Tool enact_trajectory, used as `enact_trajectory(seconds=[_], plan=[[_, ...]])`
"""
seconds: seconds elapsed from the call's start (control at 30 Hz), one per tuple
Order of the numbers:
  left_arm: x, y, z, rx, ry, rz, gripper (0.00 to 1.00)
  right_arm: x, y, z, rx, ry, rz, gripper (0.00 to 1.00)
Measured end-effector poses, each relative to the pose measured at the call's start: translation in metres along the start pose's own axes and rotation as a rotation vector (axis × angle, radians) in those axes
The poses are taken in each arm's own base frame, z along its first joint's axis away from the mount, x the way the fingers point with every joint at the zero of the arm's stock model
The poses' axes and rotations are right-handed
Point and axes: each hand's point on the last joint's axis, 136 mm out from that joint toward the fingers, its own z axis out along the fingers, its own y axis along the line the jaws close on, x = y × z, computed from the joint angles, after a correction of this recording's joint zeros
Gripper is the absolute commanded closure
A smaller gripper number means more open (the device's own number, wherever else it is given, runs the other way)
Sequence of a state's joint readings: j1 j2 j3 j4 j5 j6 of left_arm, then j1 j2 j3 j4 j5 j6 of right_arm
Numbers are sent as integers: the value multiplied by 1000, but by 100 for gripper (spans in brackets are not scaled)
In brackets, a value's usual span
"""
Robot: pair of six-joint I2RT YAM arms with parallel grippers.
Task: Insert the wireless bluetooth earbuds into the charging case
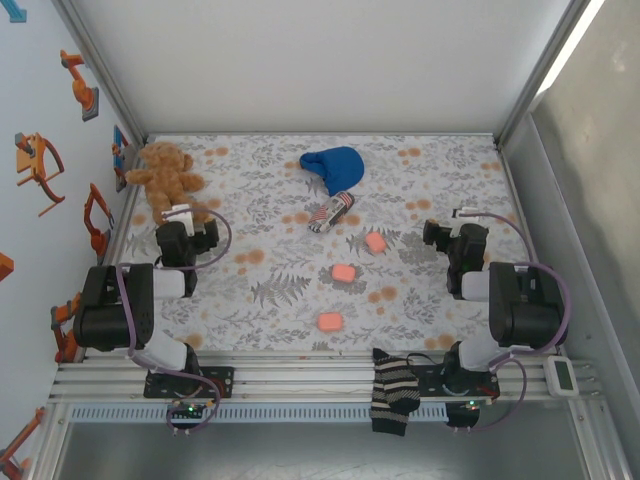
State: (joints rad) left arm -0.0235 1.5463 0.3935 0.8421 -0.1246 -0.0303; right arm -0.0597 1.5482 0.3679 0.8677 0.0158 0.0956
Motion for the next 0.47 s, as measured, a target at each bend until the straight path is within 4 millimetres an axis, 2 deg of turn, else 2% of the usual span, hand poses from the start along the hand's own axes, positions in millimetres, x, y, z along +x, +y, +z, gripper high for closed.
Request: enact_trajectory(seconds=[0.47], plan=[[1,-3,0,12,3,0,4,1,1,0,-1,3,-2,0]])
